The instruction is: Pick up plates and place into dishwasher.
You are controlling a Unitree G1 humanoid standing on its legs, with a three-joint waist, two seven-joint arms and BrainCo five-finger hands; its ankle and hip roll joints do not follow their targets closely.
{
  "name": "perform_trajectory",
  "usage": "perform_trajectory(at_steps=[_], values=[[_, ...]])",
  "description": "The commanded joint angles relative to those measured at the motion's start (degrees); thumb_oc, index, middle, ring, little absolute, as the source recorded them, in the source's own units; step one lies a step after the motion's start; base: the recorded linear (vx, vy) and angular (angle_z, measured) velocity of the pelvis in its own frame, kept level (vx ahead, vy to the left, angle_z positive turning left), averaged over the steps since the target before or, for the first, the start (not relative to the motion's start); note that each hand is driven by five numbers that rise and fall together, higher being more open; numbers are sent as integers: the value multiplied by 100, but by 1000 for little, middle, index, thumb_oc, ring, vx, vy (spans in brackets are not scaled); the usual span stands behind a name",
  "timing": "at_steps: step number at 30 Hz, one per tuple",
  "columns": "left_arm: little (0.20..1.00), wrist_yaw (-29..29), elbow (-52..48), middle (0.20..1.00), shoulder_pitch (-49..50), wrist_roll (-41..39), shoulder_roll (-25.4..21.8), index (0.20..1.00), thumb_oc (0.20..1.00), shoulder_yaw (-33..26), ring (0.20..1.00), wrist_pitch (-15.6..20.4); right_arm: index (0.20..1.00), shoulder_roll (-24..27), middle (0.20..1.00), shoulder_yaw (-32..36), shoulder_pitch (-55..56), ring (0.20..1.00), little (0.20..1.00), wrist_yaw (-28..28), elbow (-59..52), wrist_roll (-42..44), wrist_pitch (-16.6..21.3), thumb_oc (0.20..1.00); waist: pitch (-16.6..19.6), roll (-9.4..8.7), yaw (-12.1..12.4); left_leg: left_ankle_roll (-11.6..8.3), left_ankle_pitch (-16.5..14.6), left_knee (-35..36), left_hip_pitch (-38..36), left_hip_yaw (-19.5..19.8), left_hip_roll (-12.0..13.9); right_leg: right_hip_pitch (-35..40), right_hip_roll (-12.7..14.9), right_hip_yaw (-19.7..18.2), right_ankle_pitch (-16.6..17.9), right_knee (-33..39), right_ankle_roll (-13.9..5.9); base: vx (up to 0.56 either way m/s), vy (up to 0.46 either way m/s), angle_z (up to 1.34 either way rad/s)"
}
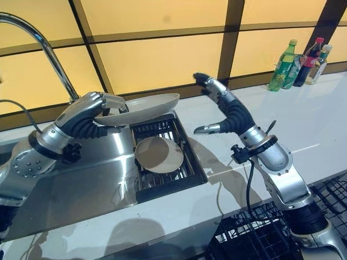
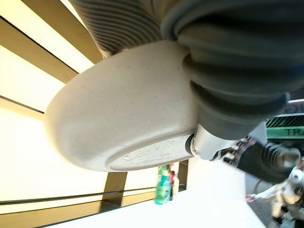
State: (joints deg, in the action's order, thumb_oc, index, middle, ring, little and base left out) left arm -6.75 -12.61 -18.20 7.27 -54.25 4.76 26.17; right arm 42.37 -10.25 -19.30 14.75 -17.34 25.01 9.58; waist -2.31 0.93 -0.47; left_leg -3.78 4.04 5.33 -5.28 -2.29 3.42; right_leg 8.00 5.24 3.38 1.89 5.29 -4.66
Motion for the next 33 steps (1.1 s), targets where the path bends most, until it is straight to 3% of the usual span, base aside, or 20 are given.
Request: perform_trajectory(at_steps=[1, 6, 12, 19, 27, 33], values=[[200, -135, -137, 200, -690, -520, -209, 200, 200, 242, 200, 23, 1000, 128, 1000, -154, -708, 1000, 1000, 247, -277, 335, 69, 1000, 241, -218, 81, 99, -297, -33, -111, 8, -61, -167, 194, 165, 186, -35, -208, 0, 0, 0], [200, -292, -152, 200, -830, -689, -227, 200, 200, 393, 200, -37, 1000, 158, 1000, -449, -920, 1000, 1000, 610, -380, 431, -75, 1000, 236, -215, 95, 100, -300, -33, -127, 25, -64, -142, 182, 151, 181, -29, -198, 0, 0, 0], [200, -796, -239, 200, -1013, -1218, -75, 200, 200, 659, 200, -196, 1000, 26, 1000, -755, -1279, 1000, 1000, 552, -427, 420, -34, 1000, 220, -225, 112, 113, -317, -33, -161, 18, -64, -125, 172, 142, 182, -29, -186, -3, -5, 0], [200, -1101, -296, 200, -1149, -1227, -24, 200, 200, 950, 200, -294, 1000, -69, 1000, -1025, -1442, 1000, 1000, 648, -468, 333, -121, 1000, 230, -210, 96, 126, -321, -33, -169, -8, -54, -139, 151, 96, 183, -29, -175, 0, 0, 0], [200, -1388, -381, 200, -1321, -1562, -1, 200, 200, 1141, 200, -482, 1000, 119, 1000, -1354, -1669, 1000, 1000, 1046, -596, -191, -122, 1000, 223, -237, 93, 119, -301, -33, -167, -21, -44, -143, 143, 86, 192, -29, -170, 0, 0, 0], [200, -1265, -324, 200, -1350, -1523, -101, 200, 200, 1172, 200, -478, 1000, 494, 1000, -1620, -1854, 1000, 1000, 1541, -656, -512, -315, 1000, 218, -242, 96, 107, -287, -33, -175, -14, -45, -116, 146, 102, 192, -29, -171, 0, 0, 0]])
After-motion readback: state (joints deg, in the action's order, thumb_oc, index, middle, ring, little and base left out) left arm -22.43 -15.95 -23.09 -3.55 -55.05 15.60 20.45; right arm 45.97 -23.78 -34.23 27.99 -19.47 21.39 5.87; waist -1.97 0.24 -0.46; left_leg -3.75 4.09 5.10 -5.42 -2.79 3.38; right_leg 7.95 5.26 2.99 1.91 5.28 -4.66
